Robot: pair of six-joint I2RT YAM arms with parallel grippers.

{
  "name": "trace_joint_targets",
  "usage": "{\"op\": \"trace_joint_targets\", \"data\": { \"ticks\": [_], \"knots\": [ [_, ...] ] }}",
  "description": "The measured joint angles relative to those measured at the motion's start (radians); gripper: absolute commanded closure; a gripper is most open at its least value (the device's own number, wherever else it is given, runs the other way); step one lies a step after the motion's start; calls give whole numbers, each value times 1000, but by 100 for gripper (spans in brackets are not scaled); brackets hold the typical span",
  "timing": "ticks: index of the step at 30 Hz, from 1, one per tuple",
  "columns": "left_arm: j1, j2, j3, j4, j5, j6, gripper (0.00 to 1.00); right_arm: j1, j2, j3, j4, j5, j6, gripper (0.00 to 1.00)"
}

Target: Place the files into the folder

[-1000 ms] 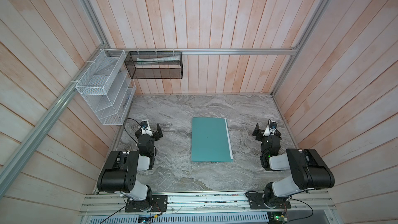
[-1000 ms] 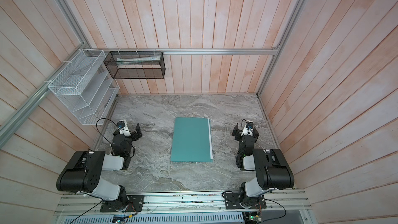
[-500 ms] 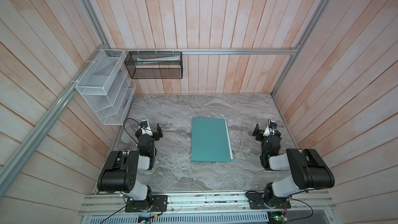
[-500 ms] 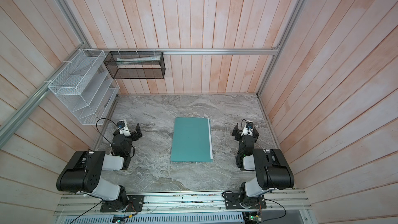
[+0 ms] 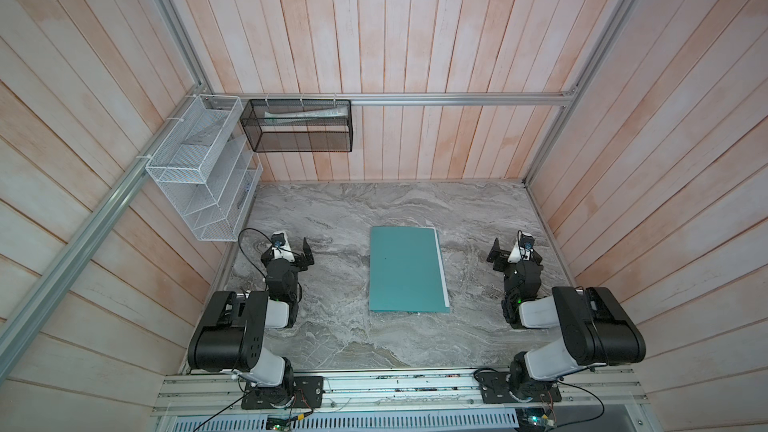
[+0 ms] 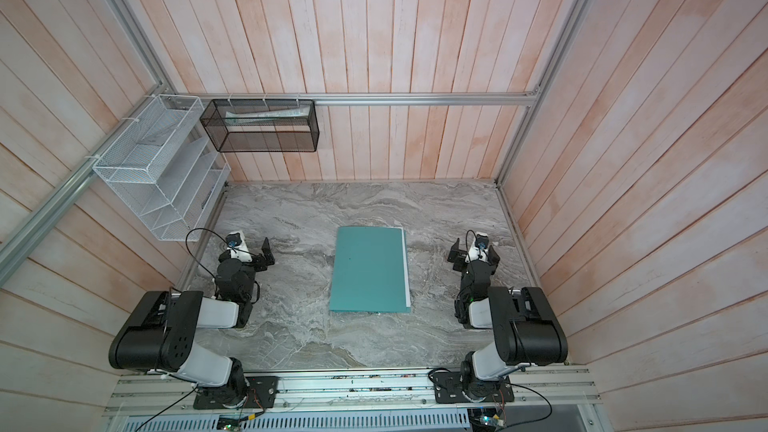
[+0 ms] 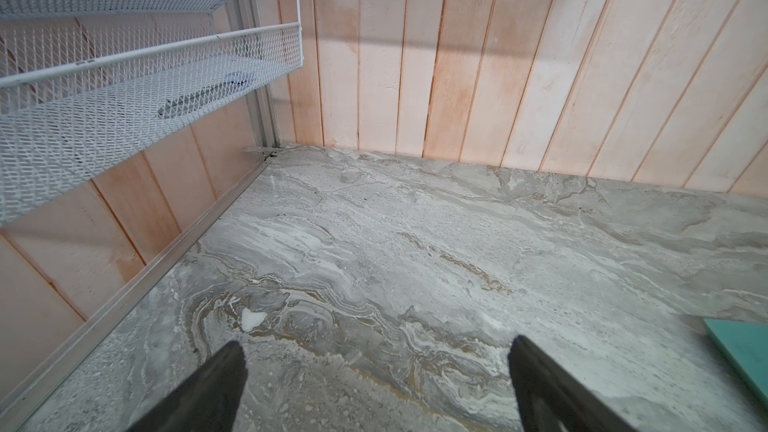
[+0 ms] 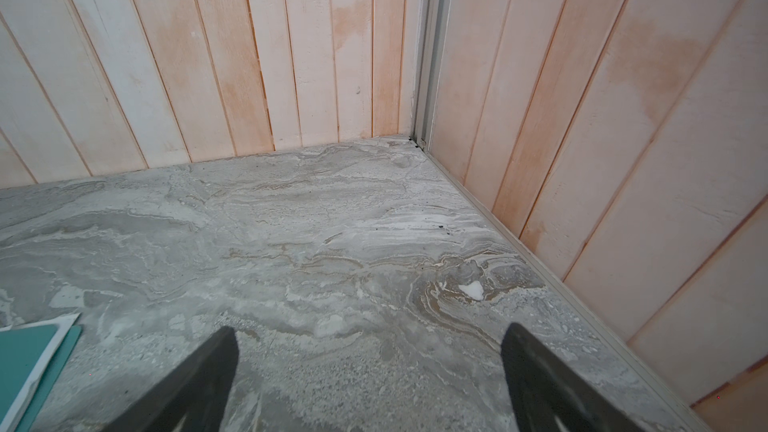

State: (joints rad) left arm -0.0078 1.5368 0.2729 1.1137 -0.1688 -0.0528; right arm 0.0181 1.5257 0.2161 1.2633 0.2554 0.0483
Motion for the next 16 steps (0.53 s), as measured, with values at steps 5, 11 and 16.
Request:
{"op": "trace_joint_targets", "data": {
  "ticks": [5,11,16],
  "knots": [
    [0,0,0,0,0,0,0,0,0,0,0,-1,0,2],
    [0,0,0,0,0,0,0,0,0,0,0,-2,0,2],
    [0,0,0,0,0,0,0,-8,2,5,-8,-21,0,2]
  ]
}}
